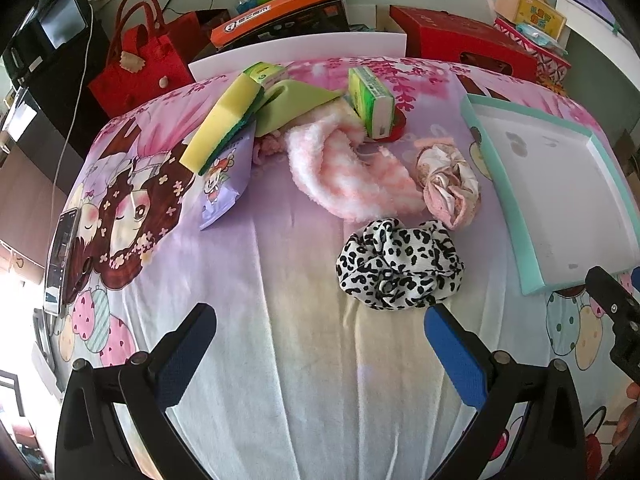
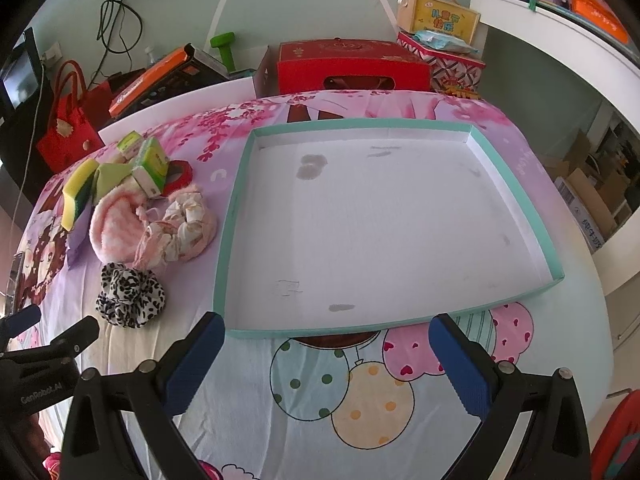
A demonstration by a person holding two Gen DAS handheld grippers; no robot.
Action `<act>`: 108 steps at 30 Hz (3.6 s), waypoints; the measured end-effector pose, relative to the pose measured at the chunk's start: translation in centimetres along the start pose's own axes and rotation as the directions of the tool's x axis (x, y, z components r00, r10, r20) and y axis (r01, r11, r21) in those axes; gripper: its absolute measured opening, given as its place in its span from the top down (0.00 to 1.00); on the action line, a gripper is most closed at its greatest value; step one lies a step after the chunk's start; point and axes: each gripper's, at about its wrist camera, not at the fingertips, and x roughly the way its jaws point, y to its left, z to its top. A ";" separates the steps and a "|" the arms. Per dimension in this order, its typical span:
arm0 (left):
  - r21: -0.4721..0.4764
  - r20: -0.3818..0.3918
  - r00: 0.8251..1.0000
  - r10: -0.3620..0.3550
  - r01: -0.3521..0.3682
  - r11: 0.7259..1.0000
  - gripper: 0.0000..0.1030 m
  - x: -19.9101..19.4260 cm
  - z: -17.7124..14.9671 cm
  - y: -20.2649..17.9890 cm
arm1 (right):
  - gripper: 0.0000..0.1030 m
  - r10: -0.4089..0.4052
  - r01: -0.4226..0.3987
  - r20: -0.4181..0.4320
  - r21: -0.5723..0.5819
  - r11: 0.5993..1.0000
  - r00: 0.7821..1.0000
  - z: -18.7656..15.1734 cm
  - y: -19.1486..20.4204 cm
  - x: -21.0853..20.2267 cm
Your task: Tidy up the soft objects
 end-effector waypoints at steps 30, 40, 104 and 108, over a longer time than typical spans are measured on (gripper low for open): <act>-0.004 -0.002 1.000 0.002 -0.002 1.000 0.00 0.0 0.0 0.1 | 0.00 0.003 -0.003 0.004 0.000 1.000 1.000 -0.1 -0.1 -0.1; -0.004 -0.002 1.000 0.001 -0.001 1.000 0.00 0.0 0.0 0.2 | 0.00 0.004 -0.004 0.004 0.000 1.000 1.000 -0.1 -0.1 -0.1; -0.055 -0.116 0.954 -0.276 0.271 0.961 0.39 4.2 2.3 -2.2 | 0.28 0.364 -0.365 -0.022 -0.091 0.927 0.931 5.2 7.7 3.5; -0.087 -0.123 0.935 -0.331 0.322 0.943 0.65 4.1 2.0 -1.5 | 0.32 0.371 -0.372 -0.026 -0.101 0.923 0.928 5.1 8.1 3.5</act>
